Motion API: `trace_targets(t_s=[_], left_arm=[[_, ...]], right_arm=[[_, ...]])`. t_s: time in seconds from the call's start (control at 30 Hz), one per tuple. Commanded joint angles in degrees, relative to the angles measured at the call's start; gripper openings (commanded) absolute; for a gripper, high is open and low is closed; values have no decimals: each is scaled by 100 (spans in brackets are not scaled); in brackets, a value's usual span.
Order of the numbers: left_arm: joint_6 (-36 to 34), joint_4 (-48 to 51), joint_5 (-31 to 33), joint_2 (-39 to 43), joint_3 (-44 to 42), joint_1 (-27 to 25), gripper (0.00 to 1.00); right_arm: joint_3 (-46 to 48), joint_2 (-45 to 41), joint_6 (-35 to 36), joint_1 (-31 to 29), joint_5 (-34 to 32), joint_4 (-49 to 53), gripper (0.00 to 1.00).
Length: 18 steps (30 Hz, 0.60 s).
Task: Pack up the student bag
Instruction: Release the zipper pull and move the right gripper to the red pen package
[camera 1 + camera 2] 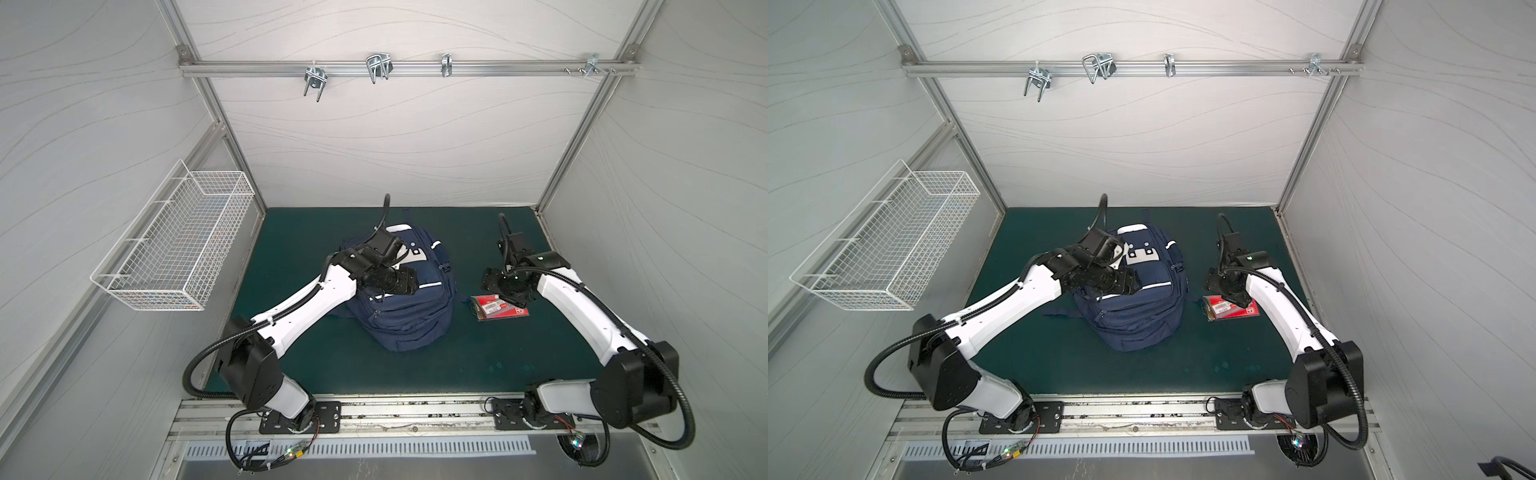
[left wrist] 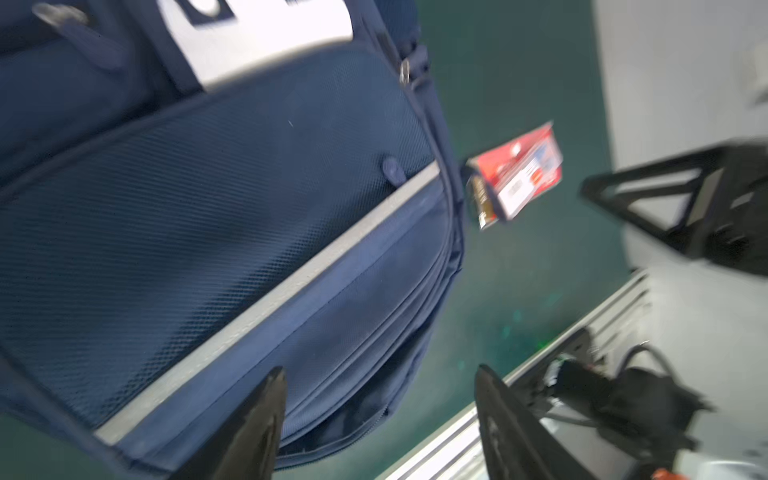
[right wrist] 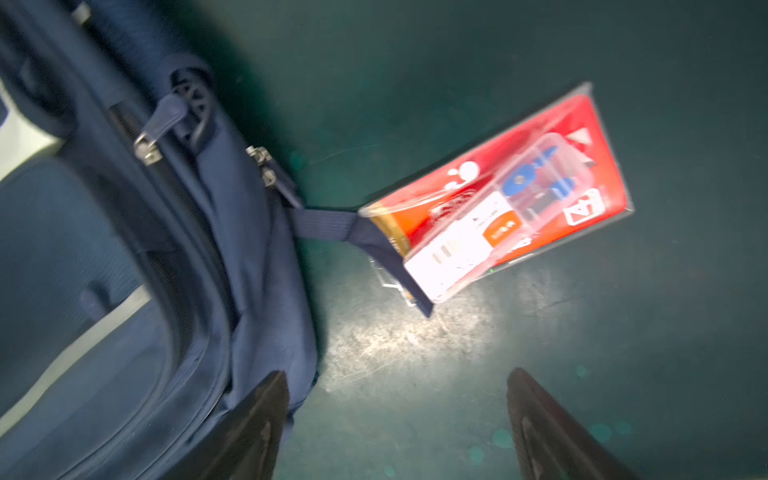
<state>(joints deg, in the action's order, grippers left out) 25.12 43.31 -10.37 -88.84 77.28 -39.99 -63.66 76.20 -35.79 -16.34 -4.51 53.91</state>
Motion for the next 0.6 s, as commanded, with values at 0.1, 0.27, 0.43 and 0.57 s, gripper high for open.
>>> trace_targets(t_s=[0.1,0.27,0.43,0.57], left_arm=[[-1277,926,1211,-783,418,-654,75],[-1432,763,2197,-1072,385,-730,73],[-1439,476,2951,-966,451,-731,46],[-1433,297,3051,-734,613,-730,16]], right_arm=[[228,-345,-126,335,-55,278,83],[456,-475,-104,641,111,251,83],[643,-521,-118,925,146,220,82],[736,-409,-163,1047,190,70,82]])
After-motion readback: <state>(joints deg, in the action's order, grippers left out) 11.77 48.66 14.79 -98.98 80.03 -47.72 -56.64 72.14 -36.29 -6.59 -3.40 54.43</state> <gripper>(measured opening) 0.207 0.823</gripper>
